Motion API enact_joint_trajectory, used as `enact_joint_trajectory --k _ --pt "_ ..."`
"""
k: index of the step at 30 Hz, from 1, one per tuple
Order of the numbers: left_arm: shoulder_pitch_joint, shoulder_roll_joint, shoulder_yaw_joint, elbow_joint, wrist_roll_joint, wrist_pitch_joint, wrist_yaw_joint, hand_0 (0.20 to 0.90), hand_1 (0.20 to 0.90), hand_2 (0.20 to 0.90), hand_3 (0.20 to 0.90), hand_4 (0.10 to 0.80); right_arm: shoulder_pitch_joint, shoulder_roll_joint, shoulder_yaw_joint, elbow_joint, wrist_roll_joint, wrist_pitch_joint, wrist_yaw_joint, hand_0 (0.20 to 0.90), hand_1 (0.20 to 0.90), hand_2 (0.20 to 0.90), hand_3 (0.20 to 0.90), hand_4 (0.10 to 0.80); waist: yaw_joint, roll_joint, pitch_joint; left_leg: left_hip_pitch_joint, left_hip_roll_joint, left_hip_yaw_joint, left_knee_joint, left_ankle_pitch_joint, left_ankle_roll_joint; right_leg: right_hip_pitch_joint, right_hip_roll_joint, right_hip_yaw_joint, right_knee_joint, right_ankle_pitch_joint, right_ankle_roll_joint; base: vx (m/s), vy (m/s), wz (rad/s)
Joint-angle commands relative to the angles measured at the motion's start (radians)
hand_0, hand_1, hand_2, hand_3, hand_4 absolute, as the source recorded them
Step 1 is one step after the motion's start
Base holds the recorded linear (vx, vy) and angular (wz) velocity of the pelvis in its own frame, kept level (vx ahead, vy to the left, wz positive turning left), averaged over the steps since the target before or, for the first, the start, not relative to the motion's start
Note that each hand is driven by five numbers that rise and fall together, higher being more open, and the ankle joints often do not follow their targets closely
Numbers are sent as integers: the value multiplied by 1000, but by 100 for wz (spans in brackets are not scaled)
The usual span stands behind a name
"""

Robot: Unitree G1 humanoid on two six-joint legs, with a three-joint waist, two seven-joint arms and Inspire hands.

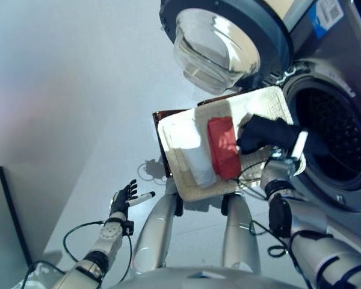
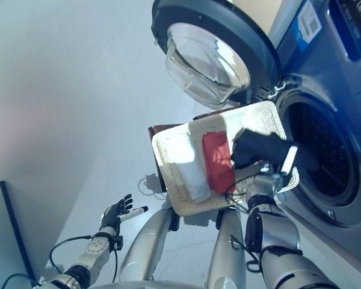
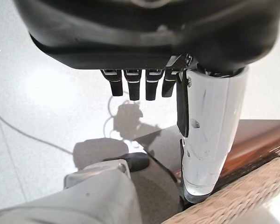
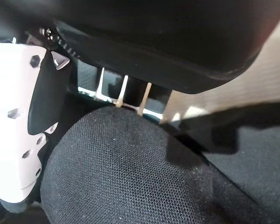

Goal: Pick up the clothes and place them into the washing machine

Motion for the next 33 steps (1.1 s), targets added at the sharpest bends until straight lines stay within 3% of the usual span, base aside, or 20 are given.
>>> enact_joint_trajectory --k 1,7,12,15,18,19,22,23,25,27,31,33 --pt "26 16 -1 9 -23 -49 16 900 900 900 900 800 -90 -193 41 -94 -91 -101 -17 200 200 200 200 300 15 39 -48 -71 -27 -40 83 -57 -52 75 22 -18 -183 117 -20 6 42 -9" --pt "55 29 -8 -18 -32 -59 7 900 900 900 900 800 -266 -413 130 -131 -228 -104 -98 200 200 200 200 300 30 81 -53 -88 -27 -32 60 -42 -61 28 19 0 -163 111 -19 -4 8 -10" --pt "95 73 -11 -35 -12 -62 13 900 900 900 900 800 -476 -678 281 -185 -374 -131 -214 200 200 200 200 300 38 98 -68 -126 -28 -21 88 -45 -71 -34 21 2 -83 80 -24 -7 -6 1" --pt "107 83 -14 -52 -3 -64 32 900 900 900 900 800 -531 -743 324 -208 -394 -145 -239 200 200 200 200 300 28 109 -72 -137 -34 -17 100 -51 -70 -65 21 13 -41 65 -27 10 27 6" --pt "97 69 -15 -45 -4 -63 43 900 900 900 900 800 -466 -698 285 -155 -381 -137 -240 208 208 208 208 306 18 114 -67 -139 -38 -8 100 -54 -63 -70 17 18 -45 69 -25 4 30 -10" --pt "92 65 -23 -37 0 -63 44 900 900 900 900 800 -447 -673 270 -100 -367 -114 -218 900 900 900 900 800 20 113 -68 -136 -40 -8 97 -54 -60 -68 18 18 -49 71 -24 -3 23 -4" --pt "65 38 -22 -24 -23 -59 38 900 900 900 900 800 -389 -557 263 -11 -316 -64 -145 900 900 900 900 800 21 118 -65 -125 -36 0 83 -52 -57 -60 22 19 -62 83 -23 0 37 -7" --pt "48 13 -39 -8 -18 -53 35 900 900 900 900 800 -334 -466 237 33 -284 -52 -124 900 900 900 900 800 20 125 -63 -115 -35 3 76 -50 -57 -51 23 19 -69 87 -24 0 21 -9" --pt "47 10 -44 -8 -18 -51 31 900 900 900 900 800 -297 -417 219 58 -271 -45 -110 900 900 900 900 800 22 124 -66 -105 -35 2 70 -49 -57 -39 24 17 -78 89 -24 9 14 -5" --pt "32 -7 -47 13 -15 -39 22 900 900 900 900 800 -221 -278 216 106 -251 3 -59 900 900 900 900 800 28 126 -62 -89 -33 -1 63 -44 -57 -13 23 9 -92 92 -24 1 -19 -8" --pt "27 -6 -42 25 5 -37 18 900 900 900 900 800 -153 -142 213 131 -226 34 -25 900 900 900 900 800 33 117 -54 -65 -33 -12 53 -37 -60 26 20 -8 -112 96 -23 -3 -46 -7" --pt "24 0 -37 24 16 -38 17 900 900 900 900 800 -128 -93 268 142 -285 66 -5 900 900 900 900 800 39 103 -48 -58 -32 -15 51 -31 -61 43 19 -20 -119 100 -24 -9 -63 8"
